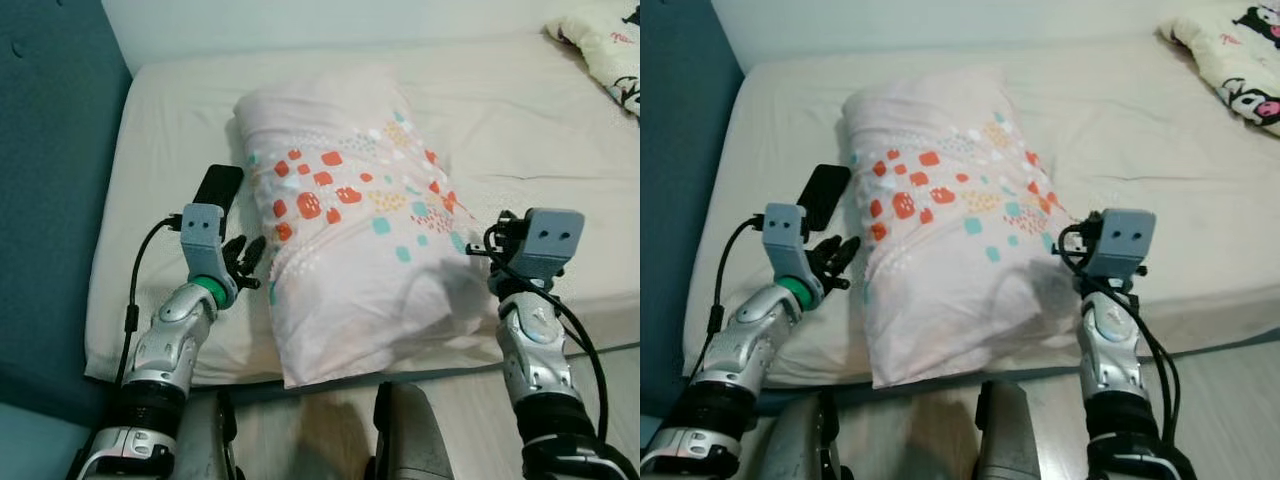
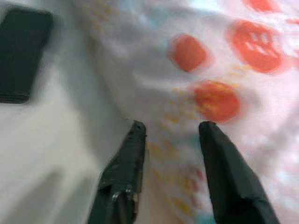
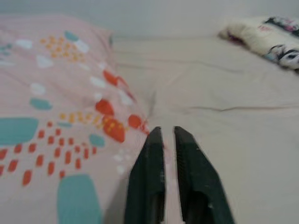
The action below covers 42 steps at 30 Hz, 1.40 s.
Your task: Clean up the room
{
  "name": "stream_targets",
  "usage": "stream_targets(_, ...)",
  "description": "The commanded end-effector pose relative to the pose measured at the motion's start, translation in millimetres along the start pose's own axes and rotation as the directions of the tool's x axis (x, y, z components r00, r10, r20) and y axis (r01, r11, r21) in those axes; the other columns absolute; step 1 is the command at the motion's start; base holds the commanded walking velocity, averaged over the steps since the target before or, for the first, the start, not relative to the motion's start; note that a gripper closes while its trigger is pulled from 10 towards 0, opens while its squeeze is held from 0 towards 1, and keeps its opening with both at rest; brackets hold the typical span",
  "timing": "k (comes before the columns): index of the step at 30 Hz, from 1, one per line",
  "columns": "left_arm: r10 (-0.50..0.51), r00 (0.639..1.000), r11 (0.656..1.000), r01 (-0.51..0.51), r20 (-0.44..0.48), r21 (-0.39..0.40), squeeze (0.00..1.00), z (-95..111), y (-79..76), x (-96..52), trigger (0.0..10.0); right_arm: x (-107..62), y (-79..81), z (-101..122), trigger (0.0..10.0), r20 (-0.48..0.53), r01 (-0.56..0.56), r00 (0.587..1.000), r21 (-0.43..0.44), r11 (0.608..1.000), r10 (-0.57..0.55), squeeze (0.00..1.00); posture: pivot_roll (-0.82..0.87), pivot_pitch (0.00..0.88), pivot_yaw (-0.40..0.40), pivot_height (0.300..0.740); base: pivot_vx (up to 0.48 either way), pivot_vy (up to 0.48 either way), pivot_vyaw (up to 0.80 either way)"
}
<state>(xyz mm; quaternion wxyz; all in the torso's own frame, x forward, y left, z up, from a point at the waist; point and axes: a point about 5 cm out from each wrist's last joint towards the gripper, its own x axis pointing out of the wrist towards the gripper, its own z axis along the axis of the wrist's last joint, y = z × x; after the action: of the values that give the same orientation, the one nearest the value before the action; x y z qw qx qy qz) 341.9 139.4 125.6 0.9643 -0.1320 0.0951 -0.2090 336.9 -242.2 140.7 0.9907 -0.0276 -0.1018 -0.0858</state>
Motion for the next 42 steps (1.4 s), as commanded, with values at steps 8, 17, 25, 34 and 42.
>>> stream_targets(8, -0.14, 0.989, 0.963, 0.127, -0.038, -0.237, 1.0, 10.5, -0.5, -6.0, 10.0, 4.7, -4.9, -4.8, 10.0, -0.048, -0.006, 0.999, 0.185, 0.983, 0.015, 1.0, 0.01, 0.073, 0.101, 0.556, 0.0, 0.0, 0.0)
stream_targets(17, -0.096, 0.994, 0.948, 0.073, -0.058, -0.309, 1.0, 8.7, -1.3, 1.1, 10.0, 16.0, 7.8, -8.6, 10.0, -0.089, -0.04, 0.99, 0.557, 0.83, 0.108, 1.0, 0.02, 0.083, 0.101, 0.556, 0.0, 0.0, 0.0)
stream_targets(25, 0.007, 0.989, 0.924, -0.064, -0.151, -0.377, 0.0, -5.6, 12.1, -1.0, 10.0, 17.2, 16.8, -30.3, 10.0, -0.26, 0.009, 0.949, 0.584, 0.812, 0.177, 0.0, 0.04, 0.088, 0.092, 0.556, 0.0, 0.0, 0.0)
stream_targets(34, -0.066, 0.966, 0.873, -0.064, -0.249, -0.483, 0.0, -31.9, -16.8, 4.0, 10.0, 9.4, 12.4, -48.6, 10.0, -0.421, 0.037, 0.881, 0.512, 0.858, 0.213, 0.0, 0.05, 0.083, 0.086, 0.556, 0.0, 0.0, 0.0)
stream_targets(42, -0.236, 0.939, 0.822, 0.056, -0.249, -0.567, 0.0, -36.7, -55.3, 14.7, 10.0, 5.8, 14.9, -55.6, 10.0, -0.492, -0.004, 0.827, 0.479, 0.878, 0.272, 0.0, 0.04, 0.061, 0.081, 0.556, 0.0, 0.0, 0.0)
